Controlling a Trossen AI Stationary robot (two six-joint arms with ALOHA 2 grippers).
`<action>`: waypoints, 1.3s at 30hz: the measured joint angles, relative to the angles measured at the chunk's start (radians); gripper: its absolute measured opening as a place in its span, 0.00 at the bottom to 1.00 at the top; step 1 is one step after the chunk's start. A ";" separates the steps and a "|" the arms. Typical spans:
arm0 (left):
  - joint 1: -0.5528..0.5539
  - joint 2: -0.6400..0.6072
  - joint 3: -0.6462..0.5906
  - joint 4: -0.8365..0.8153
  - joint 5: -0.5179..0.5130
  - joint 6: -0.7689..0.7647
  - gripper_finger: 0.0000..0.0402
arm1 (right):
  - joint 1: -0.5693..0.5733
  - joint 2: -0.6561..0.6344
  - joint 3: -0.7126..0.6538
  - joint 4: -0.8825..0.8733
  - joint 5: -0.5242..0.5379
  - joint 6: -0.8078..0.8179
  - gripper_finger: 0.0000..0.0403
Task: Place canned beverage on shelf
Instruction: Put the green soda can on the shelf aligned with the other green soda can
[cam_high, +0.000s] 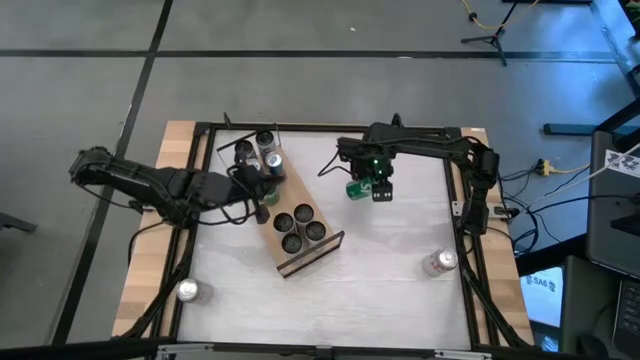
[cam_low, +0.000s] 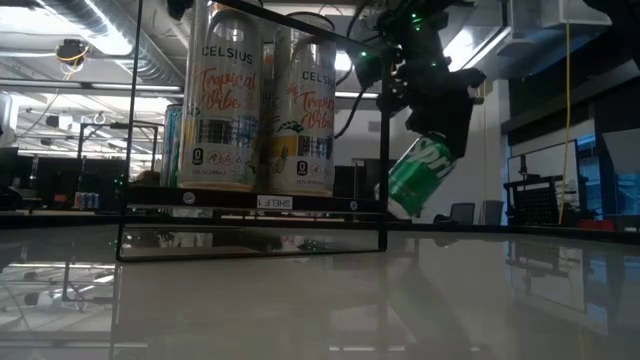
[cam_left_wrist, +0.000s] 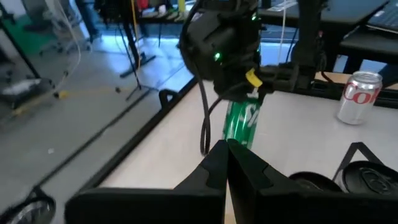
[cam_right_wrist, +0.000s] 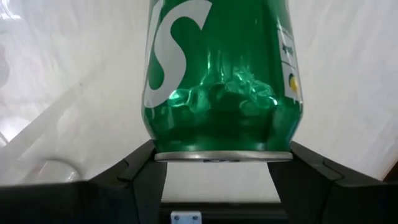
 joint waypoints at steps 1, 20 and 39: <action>0.007 0.000 0.000 0.009 0.005 0.016 0.00 | 0.000 0.000 0.000 0.014 0.000 -0.004 0.60; 0.215 0.000 0.000 0.036 0.221 0.066 0.29 | -0.015 0.000 0.148 0.235 0.010 -0.032 0.60; 0.398 0.107 0.000 0.125 0.448 -0.013 0.49 | -0.019 0.000 0.188 0.281 -0.001 -0.032 0.60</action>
